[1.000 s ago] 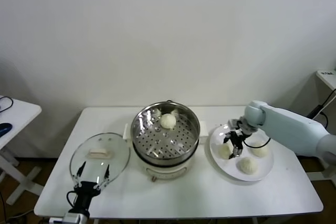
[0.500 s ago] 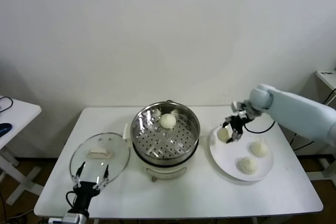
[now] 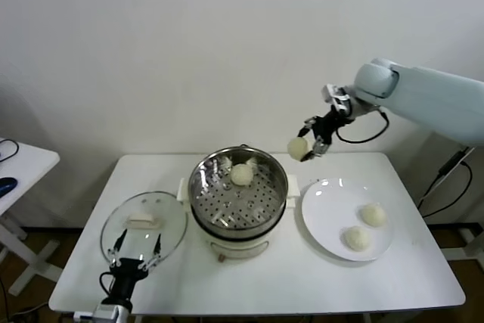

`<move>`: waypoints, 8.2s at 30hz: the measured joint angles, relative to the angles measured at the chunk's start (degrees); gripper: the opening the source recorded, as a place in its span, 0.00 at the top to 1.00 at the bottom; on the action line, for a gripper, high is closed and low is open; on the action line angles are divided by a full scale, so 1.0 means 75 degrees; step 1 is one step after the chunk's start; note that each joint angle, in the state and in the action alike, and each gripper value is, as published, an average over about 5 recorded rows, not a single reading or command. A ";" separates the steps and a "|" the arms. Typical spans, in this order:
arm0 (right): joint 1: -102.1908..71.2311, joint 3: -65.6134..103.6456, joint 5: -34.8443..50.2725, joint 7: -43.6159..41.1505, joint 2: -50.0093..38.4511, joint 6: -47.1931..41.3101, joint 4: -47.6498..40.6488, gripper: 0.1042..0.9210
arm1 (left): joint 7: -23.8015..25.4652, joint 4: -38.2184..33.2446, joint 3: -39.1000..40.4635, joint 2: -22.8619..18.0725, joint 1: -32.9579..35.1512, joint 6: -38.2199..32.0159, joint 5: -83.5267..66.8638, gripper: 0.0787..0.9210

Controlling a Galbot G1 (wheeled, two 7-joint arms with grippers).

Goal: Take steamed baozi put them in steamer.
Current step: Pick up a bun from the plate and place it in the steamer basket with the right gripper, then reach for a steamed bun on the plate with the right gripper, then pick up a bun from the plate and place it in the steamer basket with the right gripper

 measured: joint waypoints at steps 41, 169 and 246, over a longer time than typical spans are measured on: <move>-0.1891 0.0092 0.0083 0.0315 0.3325 -0.0206 -0.1531 0.24 | -0.0020 0.0040 0.0011 -0.0063 0.0061 -0.0044 -0.0048 0.12; -0.4258 0.2298 -0.5493 -0.0304 -0.2814 0.0874 0.0699 0.30 | 0.0010 -0.0208 -0.0103 -0.0173 0.0514 -0.0190 -0.0095 0.12; -0.2412 0.2091 -0.9504 -0.0888 0.1505 0.4743 0.3341 0.29 | -0.0033 -0.0266 -0.0105 -0.0211 0.0593 0.0028 -0.0078 0.12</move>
